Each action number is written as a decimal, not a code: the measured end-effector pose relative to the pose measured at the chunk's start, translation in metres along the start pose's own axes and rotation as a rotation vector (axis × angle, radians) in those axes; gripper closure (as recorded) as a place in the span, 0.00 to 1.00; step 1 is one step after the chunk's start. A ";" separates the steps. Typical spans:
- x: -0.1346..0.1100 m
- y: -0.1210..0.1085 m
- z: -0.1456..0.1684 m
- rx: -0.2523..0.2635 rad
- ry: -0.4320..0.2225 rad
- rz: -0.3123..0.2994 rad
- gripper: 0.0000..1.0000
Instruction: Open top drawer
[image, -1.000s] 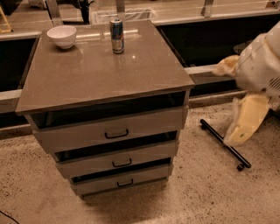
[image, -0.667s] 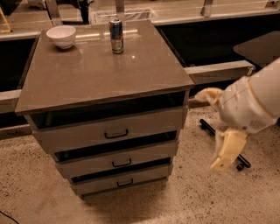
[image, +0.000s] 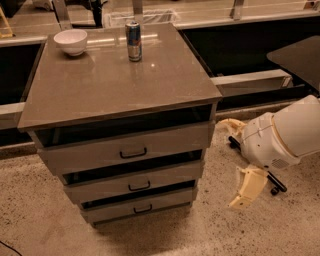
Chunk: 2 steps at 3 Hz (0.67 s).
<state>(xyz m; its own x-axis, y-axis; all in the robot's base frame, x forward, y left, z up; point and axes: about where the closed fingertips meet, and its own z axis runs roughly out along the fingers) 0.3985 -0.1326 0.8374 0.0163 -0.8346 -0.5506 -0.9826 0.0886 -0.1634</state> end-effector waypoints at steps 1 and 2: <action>-0.006 -0.002 0.006 0.017 0.008 -0.045 0.00; -0.013 -0.015 0.031 0.019 0.004 -0.145 0.00</action>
Offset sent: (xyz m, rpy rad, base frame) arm 0.0465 0.0478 -0.0385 -0.0418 -0.1614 0.2082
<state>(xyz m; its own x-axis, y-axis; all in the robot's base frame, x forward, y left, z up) 0.4193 -0.1059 0.8215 0.1570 -0.8417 -0.5167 -0.9664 -0.0230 -0.2562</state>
